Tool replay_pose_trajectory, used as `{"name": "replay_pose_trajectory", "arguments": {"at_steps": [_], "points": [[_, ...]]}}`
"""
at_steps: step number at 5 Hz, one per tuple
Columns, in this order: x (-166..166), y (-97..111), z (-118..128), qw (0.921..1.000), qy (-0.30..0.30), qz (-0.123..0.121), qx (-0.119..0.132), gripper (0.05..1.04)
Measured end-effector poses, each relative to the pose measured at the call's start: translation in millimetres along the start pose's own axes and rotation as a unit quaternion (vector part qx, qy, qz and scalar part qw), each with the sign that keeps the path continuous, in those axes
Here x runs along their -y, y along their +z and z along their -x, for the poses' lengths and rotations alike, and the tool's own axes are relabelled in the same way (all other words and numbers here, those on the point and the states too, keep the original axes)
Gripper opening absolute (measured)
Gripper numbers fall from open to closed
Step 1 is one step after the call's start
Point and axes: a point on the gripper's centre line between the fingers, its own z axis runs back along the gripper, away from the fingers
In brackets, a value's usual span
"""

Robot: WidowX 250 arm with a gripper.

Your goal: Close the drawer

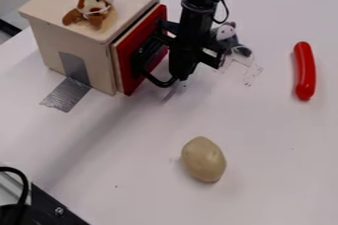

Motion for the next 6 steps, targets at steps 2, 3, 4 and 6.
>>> {"name": "replay_pose_trajectory", "arguments": {"at_steps": [2,3,4,6], "points": [[-19,-3,4,0.9999,0.012,0.004,-0.007,0.115],[-19,-3,5,0.9999,0.009,0.011,-0.003,0.139],[-20,-1,6,0.9999,-0.004,0.013,-0.003,0.336],[-7,32,2,0.9986,-0.025,0.021,0.041,0.935]]}}
